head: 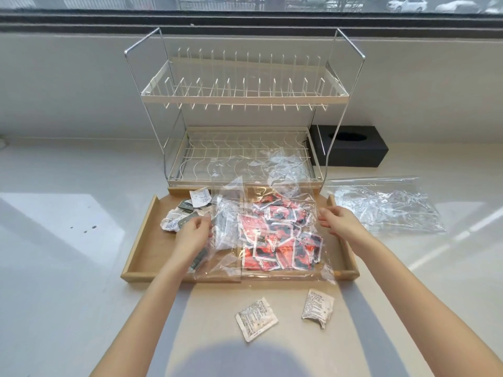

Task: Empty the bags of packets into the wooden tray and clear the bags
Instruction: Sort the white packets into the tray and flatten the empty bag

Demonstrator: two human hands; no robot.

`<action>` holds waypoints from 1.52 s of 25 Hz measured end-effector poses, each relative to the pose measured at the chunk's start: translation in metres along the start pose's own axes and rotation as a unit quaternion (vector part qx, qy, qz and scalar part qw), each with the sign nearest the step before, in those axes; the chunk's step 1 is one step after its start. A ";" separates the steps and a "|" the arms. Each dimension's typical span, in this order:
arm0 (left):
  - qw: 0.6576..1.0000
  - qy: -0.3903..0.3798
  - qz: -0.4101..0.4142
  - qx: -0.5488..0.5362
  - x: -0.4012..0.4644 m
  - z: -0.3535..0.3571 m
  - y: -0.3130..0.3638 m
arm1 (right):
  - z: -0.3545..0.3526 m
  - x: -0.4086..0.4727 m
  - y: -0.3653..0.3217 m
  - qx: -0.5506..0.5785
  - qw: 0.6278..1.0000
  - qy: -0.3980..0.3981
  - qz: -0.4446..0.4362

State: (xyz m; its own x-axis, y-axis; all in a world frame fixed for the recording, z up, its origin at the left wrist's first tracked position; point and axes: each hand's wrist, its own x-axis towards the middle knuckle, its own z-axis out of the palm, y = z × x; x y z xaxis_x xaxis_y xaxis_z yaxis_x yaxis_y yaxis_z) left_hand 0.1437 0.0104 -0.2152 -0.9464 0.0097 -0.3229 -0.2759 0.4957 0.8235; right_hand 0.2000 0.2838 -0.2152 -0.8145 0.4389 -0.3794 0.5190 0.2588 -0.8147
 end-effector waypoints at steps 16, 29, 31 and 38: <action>0.982 -0.004 0.009 -0.188 -0.002 -0.007 0.004 | -0.009 -0.012 0.002 0.142 0.988 0.033 -0.048; 0.960 -0.107 0.034 -0.257 -0.043 -0.031 0.019 | -0.032 -0.047 0.000 0.230 0.964 0.028 -0.132; 0.963 -0.078 0.087 -0.241 -0.049 -0.027 0.021 | -0.041 -0.055 0.001 0.214 0.961 0.021 -0.176; 0.953 -0.004 0.302 0.015 -0.066 0.000 0.051 | -0.093 -0.070 0.011 0.056 0.967 0.035 -0.245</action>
State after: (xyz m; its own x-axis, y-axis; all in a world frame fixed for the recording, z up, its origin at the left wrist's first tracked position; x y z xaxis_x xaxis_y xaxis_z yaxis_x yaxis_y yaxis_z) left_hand 0.1919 0.0352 -0.1526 -0.9298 0.3076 0.2022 0.3240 0.4231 0.8462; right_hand 0.2867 0.3358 -0.1572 -0.9340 0.3455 0.0913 0.0410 0.3574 -0.9330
